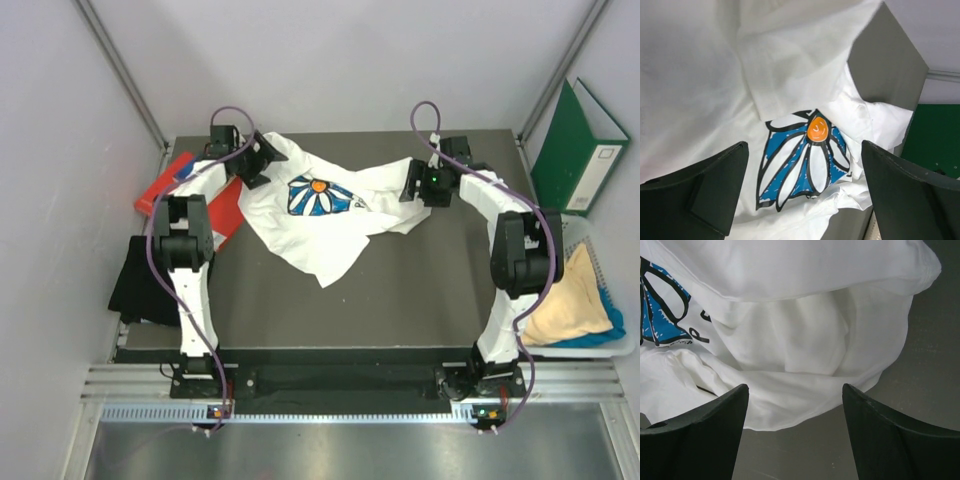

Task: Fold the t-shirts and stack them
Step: Flatten out the tshirt

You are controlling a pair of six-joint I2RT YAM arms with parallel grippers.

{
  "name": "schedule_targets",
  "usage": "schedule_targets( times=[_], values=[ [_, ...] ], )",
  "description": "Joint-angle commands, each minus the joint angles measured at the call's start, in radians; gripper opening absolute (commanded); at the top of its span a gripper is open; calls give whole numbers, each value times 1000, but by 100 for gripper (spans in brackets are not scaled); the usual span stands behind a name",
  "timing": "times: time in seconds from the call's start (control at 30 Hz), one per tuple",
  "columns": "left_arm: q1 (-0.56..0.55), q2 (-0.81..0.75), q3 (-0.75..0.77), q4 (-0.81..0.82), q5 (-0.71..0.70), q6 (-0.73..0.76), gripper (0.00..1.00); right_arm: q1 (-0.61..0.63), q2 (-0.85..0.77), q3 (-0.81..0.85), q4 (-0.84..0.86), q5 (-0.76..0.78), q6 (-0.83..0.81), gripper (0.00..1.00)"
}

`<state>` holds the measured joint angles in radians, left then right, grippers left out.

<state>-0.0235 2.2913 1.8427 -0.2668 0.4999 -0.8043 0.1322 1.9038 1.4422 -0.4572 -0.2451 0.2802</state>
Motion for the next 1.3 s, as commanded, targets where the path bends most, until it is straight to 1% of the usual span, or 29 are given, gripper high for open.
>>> schedule_targets(
  times=[0.0,0.07,0.2,0.43,0.57,0.7,0.73,0.8,0.83,0.87,0.97,1.13,1.27],
  values=[
    [-13,-86,-45,86,-46,44,99,-14,-32,38,22,-13,-4,75],
    [-21,-63,-33,92,-46,36,98,-14,-29,50,17,-10,-6,75],
    [-42,14,44,49,-61,48,95,-17,-32,63,2,7,-13,75],
    [-58,72,87,52,-81,48,92,-34,-45,61,-3,17,-15,75],
    [-62,106,113,61,-93,40,87,-49,-45,66,-12,20,-19,76],
    [-64,145,164,58,-100,36,75,-57,-43,70,-17,20,-18,76],
    [-62,154,179,58,-100,34,66,-57,-43,72,-18,23,-18,75],
    [-62,180,223,51,-90,33,54,-62,-45,73,-17,24,-16,76],
    [-62,189,234,49,-86,31,40,-62,-45,73,-17,29,-15,75],
    [-62,198,242,49,-84,31,31,-65,-46,73,-18,29,-15,75],
    [-58,195,253,47,-87,33,0,-72,-52,75,-20,50,-10,76],
    [-43,143,211,69,-96,36,0,-115,-61,61,-6,72,48,76],
    [-32,73,194,77,-106,51,0,-187,-51,35,54,23,111,77]
  ],
)
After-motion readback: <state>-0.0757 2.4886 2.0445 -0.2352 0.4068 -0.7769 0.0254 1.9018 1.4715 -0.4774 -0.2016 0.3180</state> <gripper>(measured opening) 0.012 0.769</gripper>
